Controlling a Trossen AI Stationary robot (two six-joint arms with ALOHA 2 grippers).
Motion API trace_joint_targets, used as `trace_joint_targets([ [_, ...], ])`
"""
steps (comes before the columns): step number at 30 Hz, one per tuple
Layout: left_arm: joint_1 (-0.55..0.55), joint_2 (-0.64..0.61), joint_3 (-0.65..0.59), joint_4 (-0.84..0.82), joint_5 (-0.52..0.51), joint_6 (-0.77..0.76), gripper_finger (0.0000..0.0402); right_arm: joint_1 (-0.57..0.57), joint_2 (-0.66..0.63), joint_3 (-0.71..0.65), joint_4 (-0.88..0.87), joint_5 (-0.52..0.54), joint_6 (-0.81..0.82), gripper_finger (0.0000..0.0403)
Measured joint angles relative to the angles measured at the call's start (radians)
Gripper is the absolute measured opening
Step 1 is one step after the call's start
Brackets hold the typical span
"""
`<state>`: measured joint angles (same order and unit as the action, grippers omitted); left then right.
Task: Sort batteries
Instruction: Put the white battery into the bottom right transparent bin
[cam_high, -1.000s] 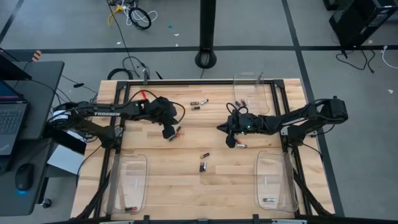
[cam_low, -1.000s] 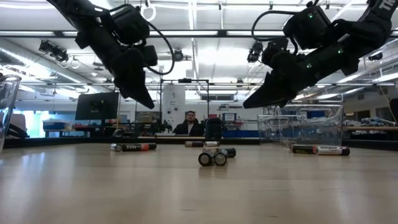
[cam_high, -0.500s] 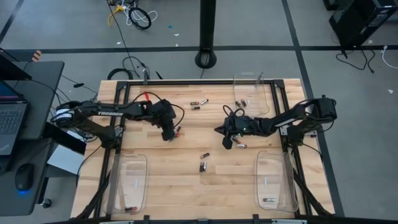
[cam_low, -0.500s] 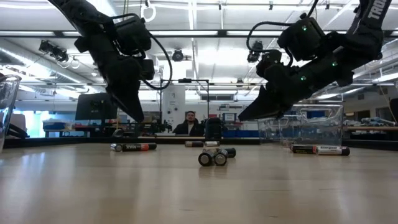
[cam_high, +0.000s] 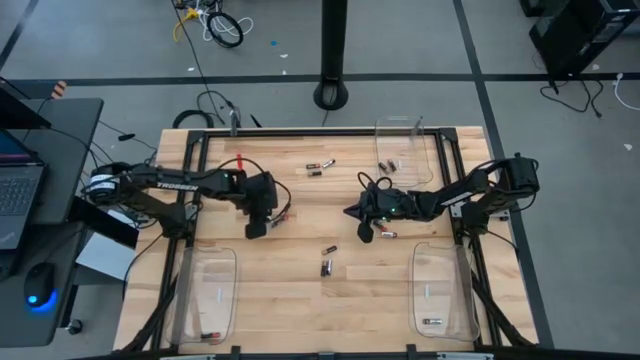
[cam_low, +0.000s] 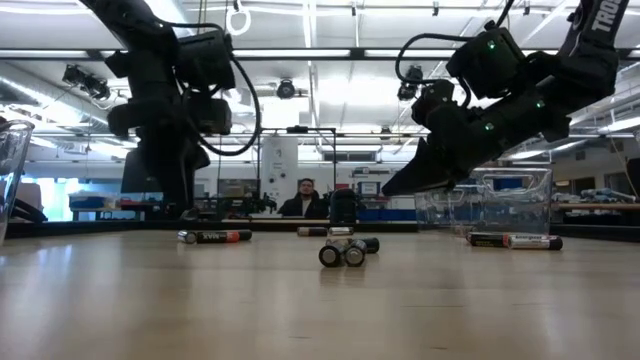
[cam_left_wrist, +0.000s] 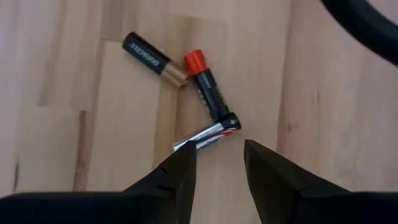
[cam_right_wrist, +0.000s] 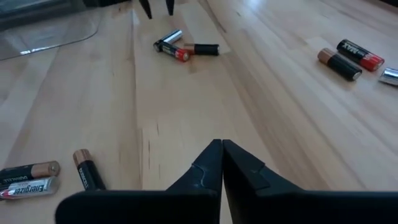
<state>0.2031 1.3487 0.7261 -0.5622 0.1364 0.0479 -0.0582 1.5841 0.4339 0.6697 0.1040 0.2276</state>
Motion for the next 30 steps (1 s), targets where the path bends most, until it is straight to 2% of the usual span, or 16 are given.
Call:
trace_joint_targets([
  [12,-0.035,0.0,0.0,-0.051,-0.025,0.179,0.0143,0.0,0.0,0.0,0.025,0.0,-0.002,0.0017],
  [30,-0.035,0.0,-0.001,-0.022,-0.11,0.415,0.0143,0.0,0.0,0.0,0.025,0.0,-0.002,0.0019],
])
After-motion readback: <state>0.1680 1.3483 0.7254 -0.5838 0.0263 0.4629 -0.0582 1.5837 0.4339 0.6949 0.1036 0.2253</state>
